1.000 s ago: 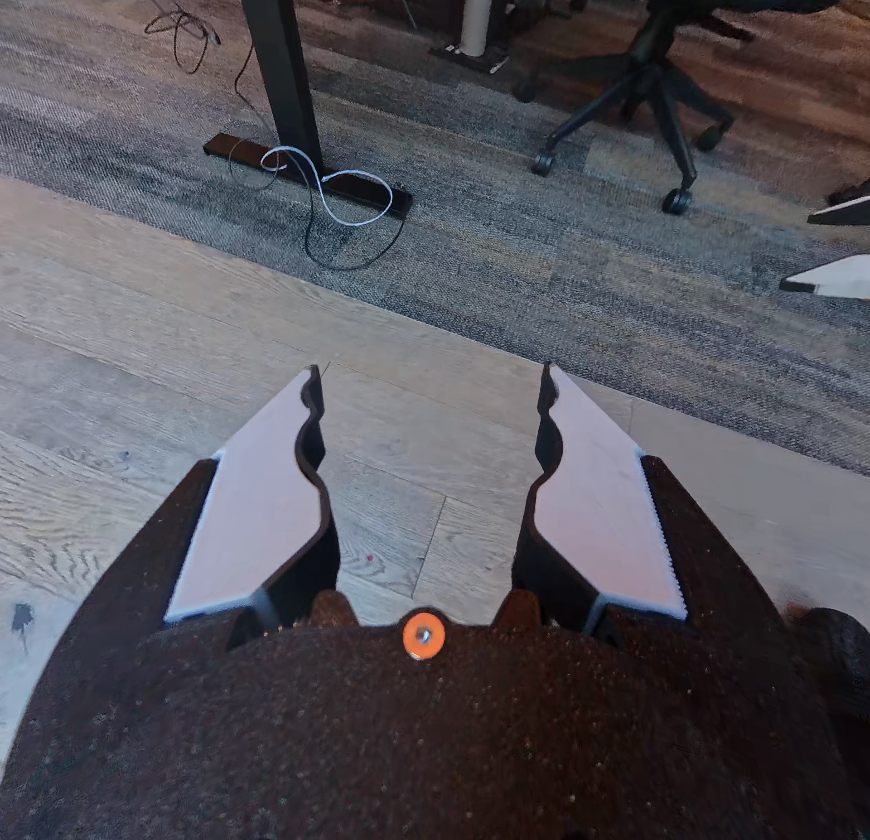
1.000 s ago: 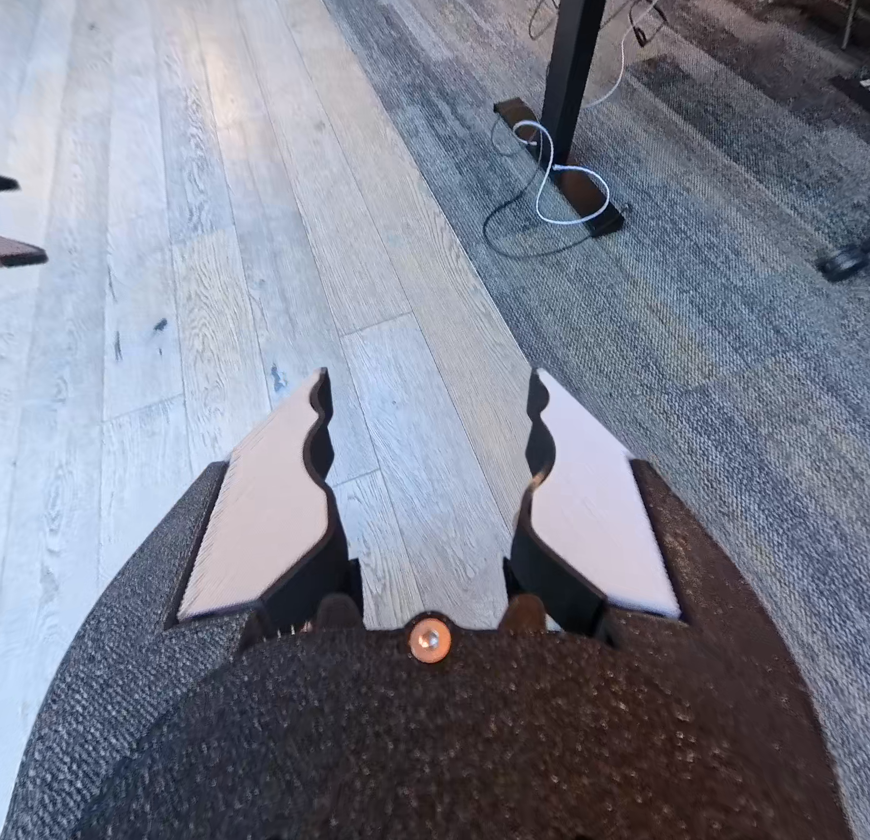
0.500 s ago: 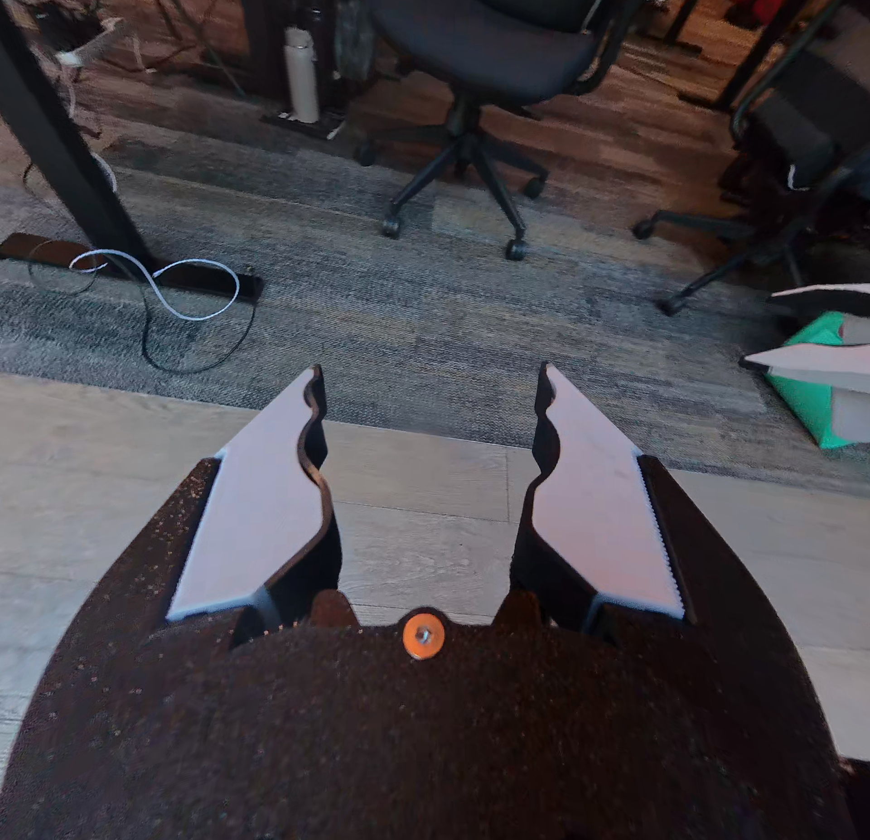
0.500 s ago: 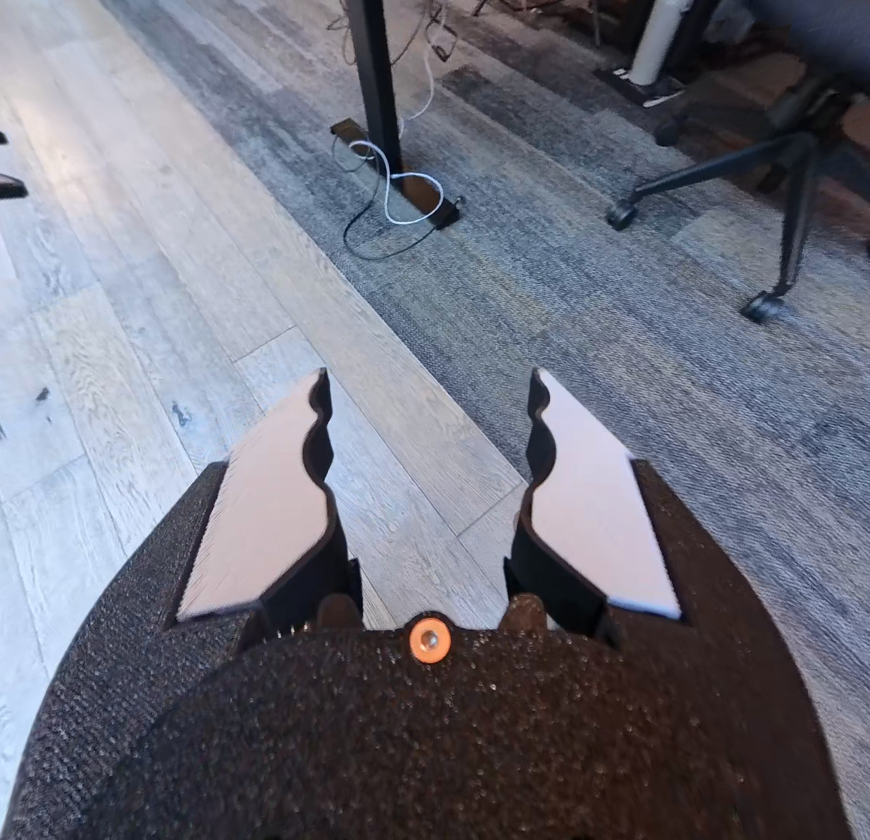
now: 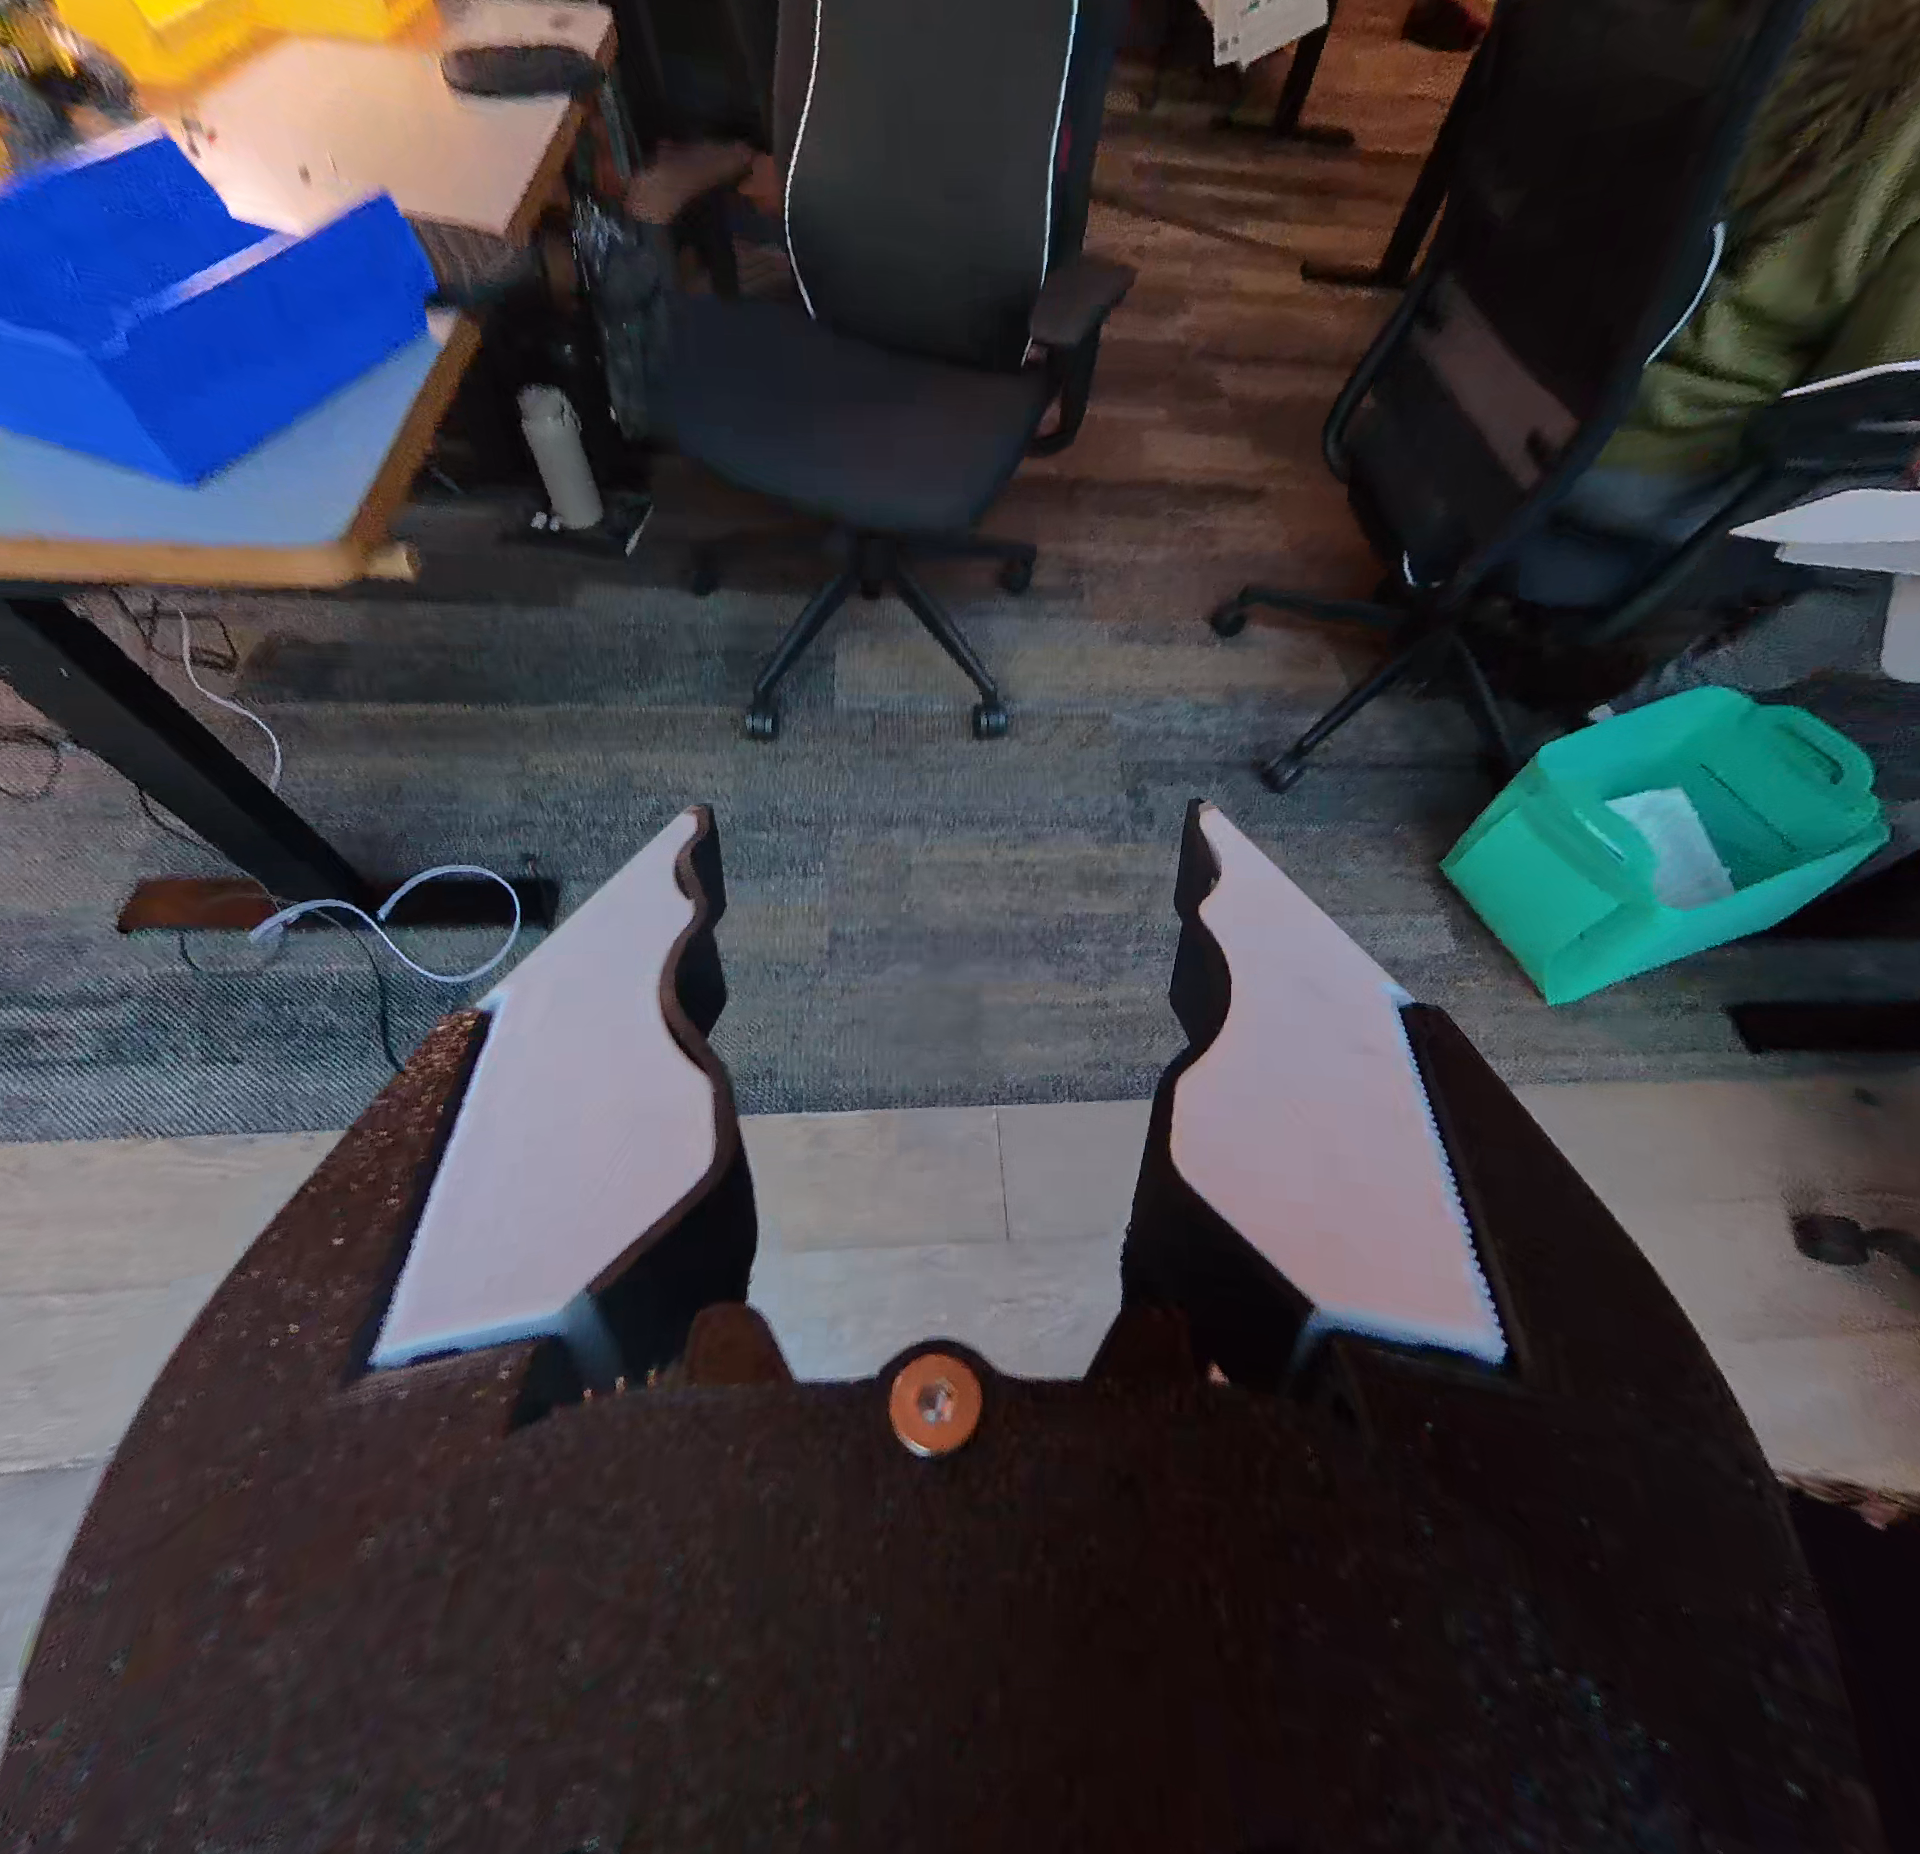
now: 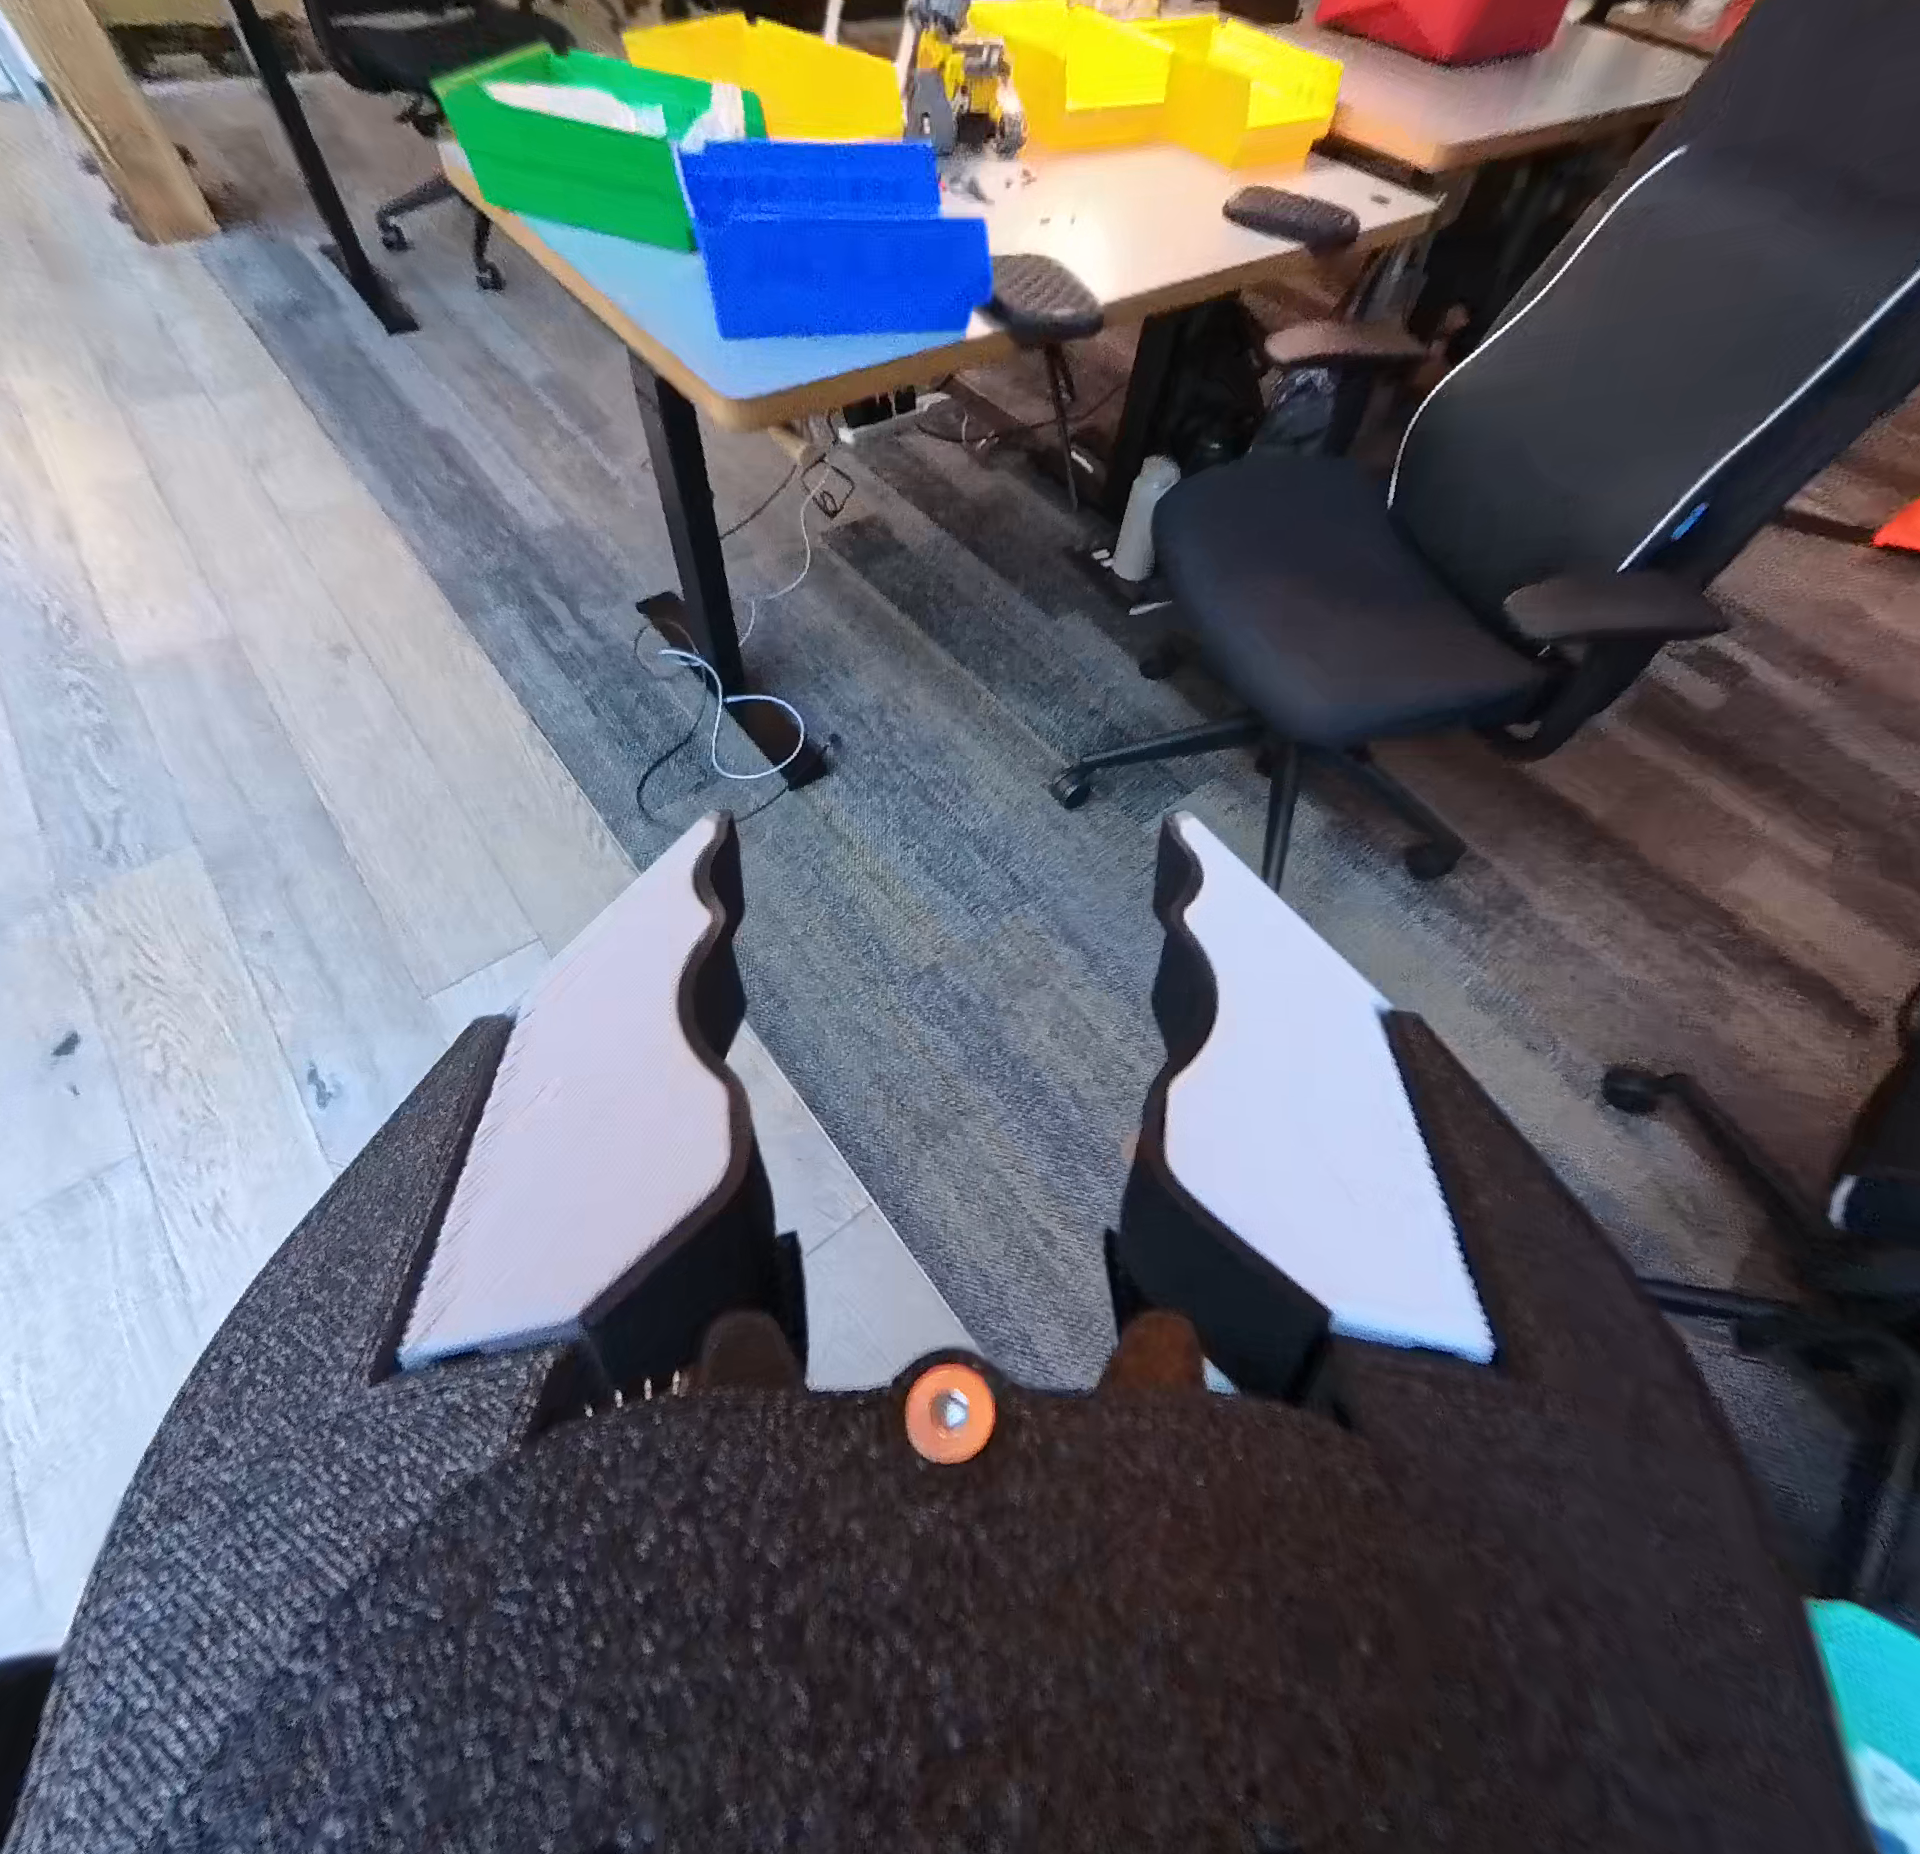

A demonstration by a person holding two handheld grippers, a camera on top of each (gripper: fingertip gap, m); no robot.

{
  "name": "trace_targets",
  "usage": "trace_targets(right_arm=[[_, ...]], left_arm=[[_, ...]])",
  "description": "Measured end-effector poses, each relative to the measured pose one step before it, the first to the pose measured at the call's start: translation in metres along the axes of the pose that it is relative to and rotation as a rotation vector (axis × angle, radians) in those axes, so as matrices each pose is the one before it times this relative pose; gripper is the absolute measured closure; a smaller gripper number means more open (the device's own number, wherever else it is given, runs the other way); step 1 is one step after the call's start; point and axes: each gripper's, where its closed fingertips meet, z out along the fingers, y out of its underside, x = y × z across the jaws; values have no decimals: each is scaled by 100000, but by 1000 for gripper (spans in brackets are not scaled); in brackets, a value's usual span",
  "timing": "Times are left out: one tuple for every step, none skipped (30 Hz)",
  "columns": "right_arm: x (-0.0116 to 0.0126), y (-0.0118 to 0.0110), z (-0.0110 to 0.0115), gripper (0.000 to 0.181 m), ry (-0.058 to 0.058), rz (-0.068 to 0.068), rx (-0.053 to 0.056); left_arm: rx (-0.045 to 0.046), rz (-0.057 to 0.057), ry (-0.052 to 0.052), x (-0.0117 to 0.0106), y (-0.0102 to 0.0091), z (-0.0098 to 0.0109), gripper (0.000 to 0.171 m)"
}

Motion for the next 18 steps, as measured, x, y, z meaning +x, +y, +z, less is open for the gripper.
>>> trace_targets(right_arm=[[1385, -1057, -1292, 101, 281, -296, 349], [1392, -936, -1279, 102, 804, 427, 981], [1185, -708, -1167, 104, -297, 1289, 945], [1002, -280, -1006, 105, -937, 1833, -273], [1105, 24, -914, 105, 547, 1925, -576], [936, 157, -839, 105, 214, 1796, 1], [812, 339, -735, 105, 309, 1461, -462], [753, 463, -660, 105, 903, 880, -775], [572, 491, -592, 105, 812, 549, -887], [412, 426, -543, 105, 555, 781, -535], [271, 370, -472, 105, 470, 1138, -392], [140, 382, -370, 105, 148, 1429, -520], [-10, 393, -239, 105, -274, 1552, -550], [-64, 429, -98, 106, -243, 1344, -430], [-150, 502, 79, 107, -506, 1109, -710], [-238, 553, 261, 107, -906, 997, -1241], [-266, 461, 414, 107, -878, 918, -1375], [-285, 192, 500, 107, -720, 615, -793]], left_arm=[[451, 1433, -791, 1104, -1918, -680, 84], [283, 1284, -569, 1089, -1697, -690, 84], [306, 588, -13, 1113, -1454, -670, 85], [258, 159, -157, 1022, -1164, -618, 84], [853, 466, -1545, 771, -930, -630, 85], [1135, 574, -2503, 551, -660, -606, 86], [917, -5, -3014, 370, -372, -539, 86], [635, -883, -3197, 244, -69, -494, 87], [37, -1868, -2971, 187, 208, -416, 87], [-537, -2763, -2400, 197, 411, -356, 87], [-491, -2940, -1809, 228, 514, -289, 87], [-611, -2551, -1718, 179, 651, -182, 87], [-819, -2061, -1283, 181, 766, -33, 87], [-1492, -1950, -379, 268, 901, 193, 88], [-1879, -1874, 367, 362, 912, 422, 88], [-1934, -1282, 1148, 498, 788, 629, 88], [-1727, -184, 1331, 556, 551, 742, 87], [-758, 1052, 1212, 562, 154, 783, 88]])
